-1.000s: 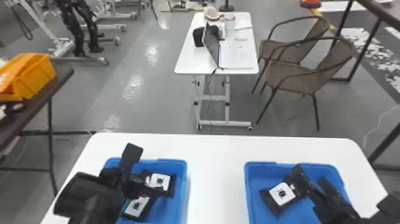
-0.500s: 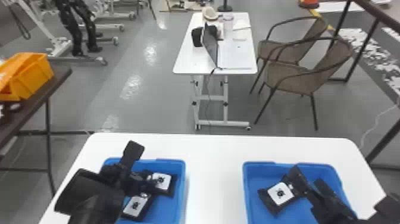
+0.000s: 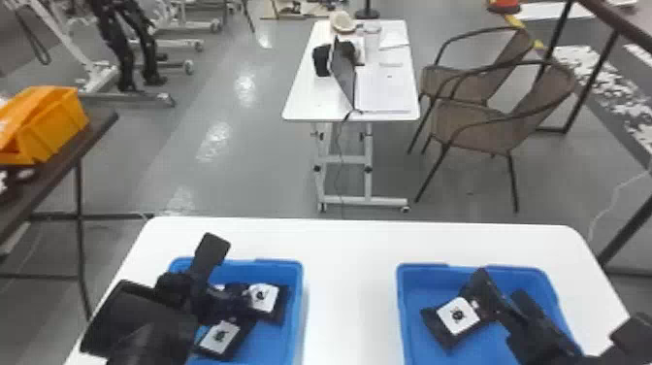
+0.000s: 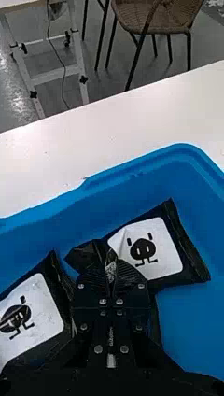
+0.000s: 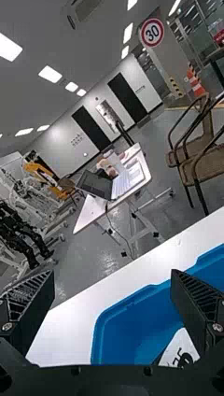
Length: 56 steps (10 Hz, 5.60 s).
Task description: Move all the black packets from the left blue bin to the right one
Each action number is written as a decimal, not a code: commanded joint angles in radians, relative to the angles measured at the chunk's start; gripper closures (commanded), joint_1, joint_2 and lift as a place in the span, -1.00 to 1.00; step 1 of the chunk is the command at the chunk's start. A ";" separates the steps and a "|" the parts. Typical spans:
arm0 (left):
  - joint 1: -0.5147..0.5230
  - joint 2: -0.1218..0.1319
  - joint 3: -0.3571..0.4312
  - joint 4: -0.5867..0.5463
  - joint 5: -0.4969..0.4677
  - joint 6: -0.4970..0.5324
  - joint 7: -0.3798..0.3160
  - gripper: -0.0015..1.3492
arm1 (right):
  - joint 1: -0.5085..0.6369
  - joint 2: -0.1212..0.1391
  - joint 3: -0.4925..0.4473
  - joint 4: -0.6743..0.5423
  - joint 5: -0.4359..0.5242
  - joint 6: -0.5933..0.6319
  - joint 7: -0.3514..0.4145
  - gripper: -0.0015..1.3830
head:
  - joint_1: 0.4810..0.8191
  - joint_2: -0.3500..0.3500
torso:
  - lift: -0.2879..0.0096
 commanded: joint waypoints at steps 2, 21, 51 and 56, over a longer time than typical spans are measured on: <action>0.143 -0.018 0.056 -0.284 0.129 -0.003 -0.019 0.66 | -0.003 0.001 0.008 0.000 0.001 0.000 0.001 -0.87 | 0.27 0.26 | 0.94; -0.055 -0.050 -0.343 -0.172 0.840 -0.200 0.003 0.66 | -0.292 0.001 0.201 0.128 0.030 -0.077 0.097 0.32 | 0.27 -0.31 | 0.94; 0.363 -0.058 0.234 -0.537 0.497 0.101 0.173 -0.71 | 0.001 0.001 -0.083 -0.011 0.105 -0.180 -0.118 -0.78 | 0.27 0.04 | 0.94; 0.171 0.004 0.200 -0.256 0.330 0.084 0.107 -0.71 | -0.006 0.001 -0.077 0.016 0.076 -0.153 -0.088 -0.78 | 0.27 0.16 | 0.94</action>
